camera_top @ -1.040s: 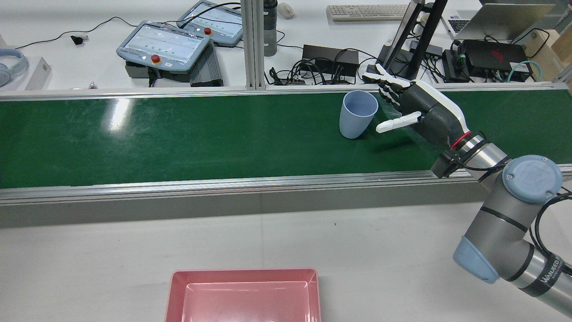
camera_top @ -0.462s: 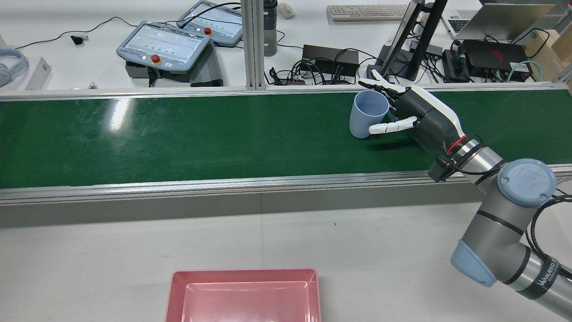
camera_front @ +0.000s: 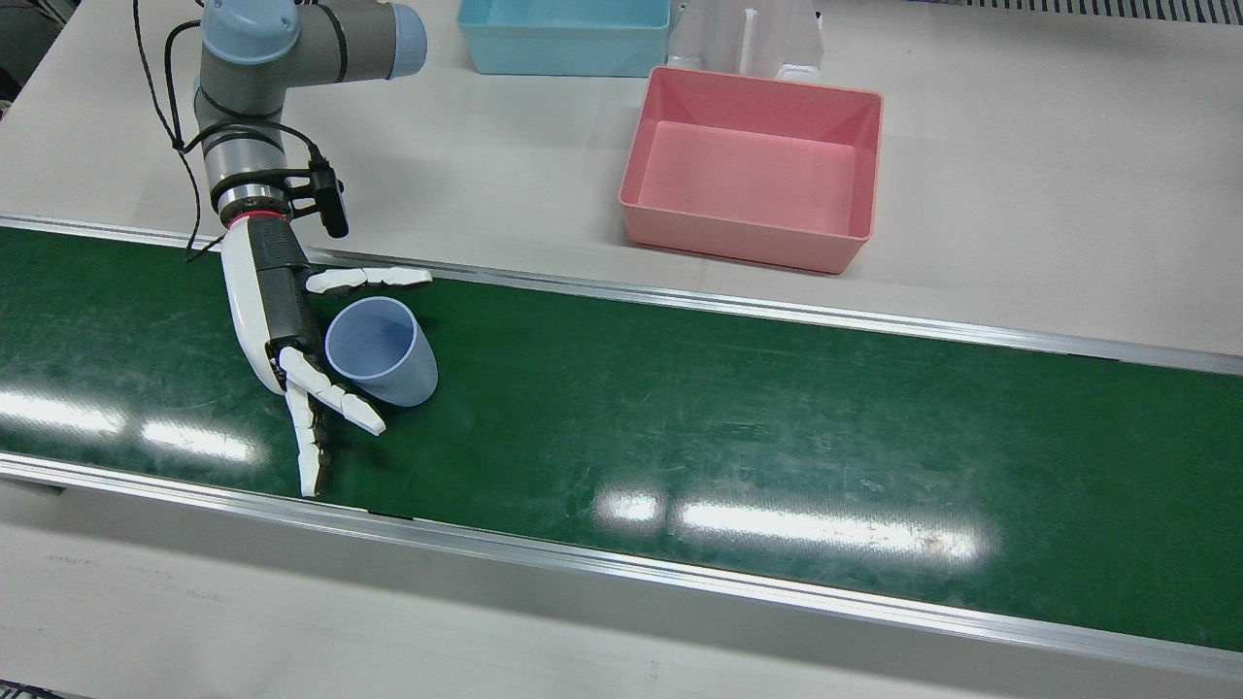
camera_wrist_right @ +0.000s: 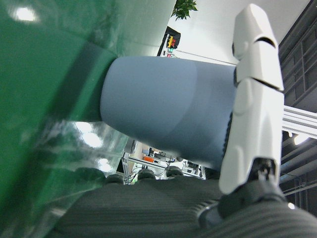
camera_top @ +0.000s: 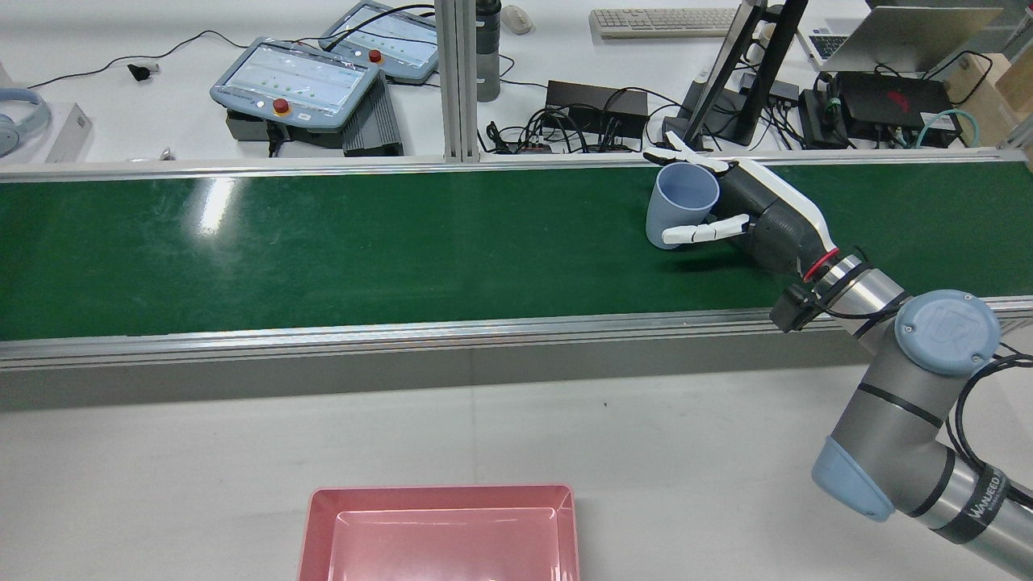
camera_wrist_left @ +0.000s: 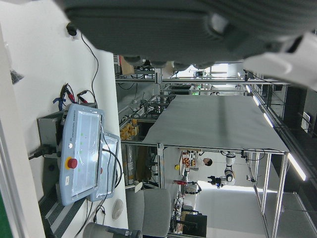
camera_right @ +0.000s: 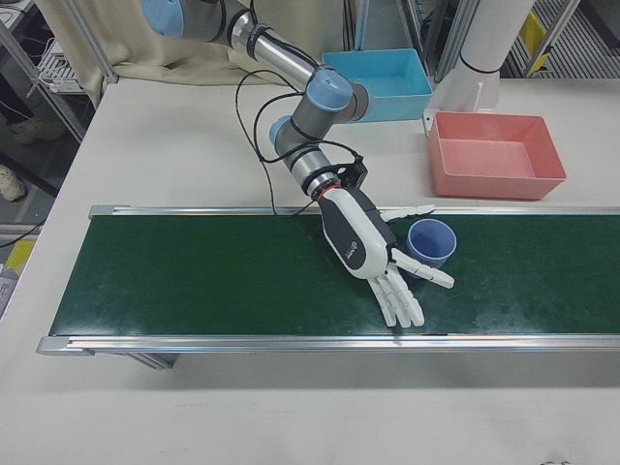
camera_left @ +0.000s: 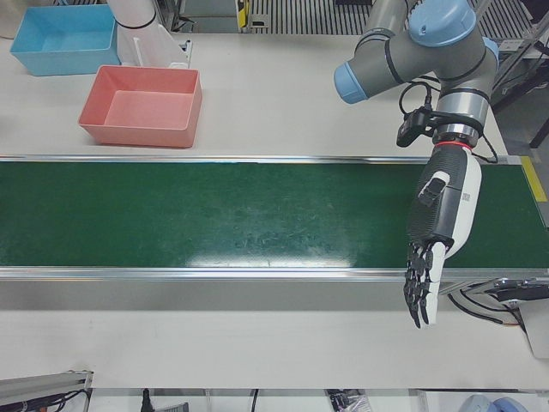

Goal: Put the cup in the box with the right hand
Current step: 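Close the right hand fingers around the blue cup's side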

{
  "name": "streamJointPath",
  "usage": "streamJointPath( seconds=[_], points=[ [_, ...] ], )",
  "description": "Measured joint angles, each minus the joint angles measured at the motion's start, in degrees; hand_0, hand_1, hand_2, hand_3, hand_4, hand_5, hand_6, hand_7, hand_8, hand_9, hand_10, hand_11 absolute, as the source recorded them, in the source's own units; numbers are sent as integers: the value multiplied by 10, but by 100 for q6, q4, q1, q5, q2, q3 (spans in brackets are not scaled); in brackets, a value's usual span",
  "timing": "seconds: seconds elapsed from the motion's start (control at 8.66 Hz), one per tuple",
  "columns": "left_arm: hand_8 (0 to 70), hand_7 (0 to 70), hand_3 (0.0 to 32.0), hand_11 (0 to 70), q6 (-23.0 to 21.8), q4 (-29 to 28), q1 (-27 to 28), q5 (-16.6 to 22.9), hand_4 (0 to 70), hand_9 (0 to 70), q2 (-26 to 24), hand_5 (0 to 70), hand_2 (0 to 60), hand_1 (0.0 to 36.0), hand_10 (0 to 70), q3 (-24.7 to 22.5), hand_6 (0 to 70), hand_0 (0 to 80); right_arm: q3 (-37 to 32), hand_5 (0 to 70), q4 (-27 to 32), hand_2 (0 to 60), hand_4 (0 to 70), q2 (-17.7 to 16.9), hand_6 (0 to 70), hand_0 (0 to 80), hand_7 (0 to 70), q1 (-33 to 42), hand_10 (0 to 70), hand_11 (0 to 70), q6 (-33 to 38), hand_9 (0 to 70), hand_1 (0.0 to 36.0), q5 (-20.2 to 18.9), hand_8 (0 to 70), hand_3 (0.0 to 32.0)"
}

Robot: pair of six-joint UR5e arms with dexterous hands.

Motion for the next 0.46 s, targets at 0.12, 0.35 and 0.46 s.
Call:
streamJointPath(
  seconds=[0.12,0.35,0.46],
  points=[
    [0,0,0,0,0,0,0,0,0,0,0,0,0,0,0,0,0,0,12,119,0,600,0,0,71,627,157,-5,44,103,6,109,360,26,61,0],
    [0,0,0,0,0,0,2,0,0,0,-2,0,0,0,0,0,0,0,23,206,-2,600,93,0,175,800,486,-29,190,330,25,459,360,111,297,0],
    [0,0,0,0,0,0,2,0,0,0,-1,0,0,0,0,0,0,0,25,219,-6,600,173,0,224,800,647,-48,271,439,39,612,360,176,410,0]
  ],
)
